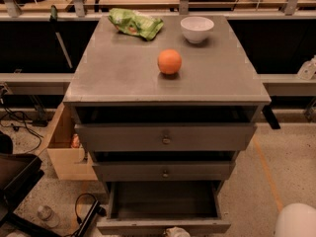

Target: Close bottom drawer

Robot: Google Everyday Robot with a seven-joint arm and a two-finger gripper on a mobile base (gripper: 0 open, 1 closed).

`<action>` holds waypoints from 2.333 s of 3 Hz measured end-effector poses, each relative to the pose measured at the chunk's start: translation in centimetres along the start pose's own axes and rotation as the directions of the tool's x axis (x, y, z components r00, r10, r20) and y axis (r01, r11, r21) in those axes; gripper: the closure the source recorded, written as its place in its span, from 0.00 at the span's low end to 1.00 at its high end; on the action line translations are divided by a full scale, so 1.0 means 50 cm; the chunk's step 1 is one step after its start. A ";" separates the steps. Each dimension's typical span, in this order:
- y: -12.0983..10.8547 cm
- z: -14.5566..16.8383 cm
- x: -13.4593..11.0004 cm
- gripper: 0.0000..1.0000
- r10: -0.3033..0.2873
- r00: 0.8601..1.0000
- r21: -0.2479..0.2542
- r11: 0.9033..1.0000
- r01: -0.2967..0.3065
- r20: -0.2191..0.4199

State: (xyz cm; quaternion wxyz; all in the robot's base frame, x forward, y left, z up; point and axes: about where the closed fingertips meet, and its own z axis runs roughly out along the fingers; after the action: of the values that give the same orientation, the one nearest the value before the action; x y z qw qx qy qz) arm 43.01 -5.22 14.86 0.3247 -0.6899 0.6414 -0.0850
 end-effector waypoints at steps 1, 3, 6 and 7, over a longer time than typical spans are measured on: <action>0.000 0.000 0.000 1.00 0.000 1.000 0.000 1.000 0.000 0.000; 0.000 0.000 0.000 0.59 0.000 1.000 0.000 1.000 0.000 0.000; 0.001 -0.001 0.001 0.00 0.000 1.000 0.000 1.000 0.000 0.000; 0.004 -0.001 0.000 0.00 0.000 1.000 0.000 1.000 0.000 0.000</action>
Offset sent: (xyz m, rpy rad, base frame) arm 0.0001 0.0000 0.0000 0.0001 -0.0001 0.0000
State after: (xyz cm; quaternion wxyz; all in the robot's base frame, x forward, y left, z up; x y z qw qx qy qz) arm 42.79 -5.24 14.78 0.3248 -0.6899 0.6414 -0.0849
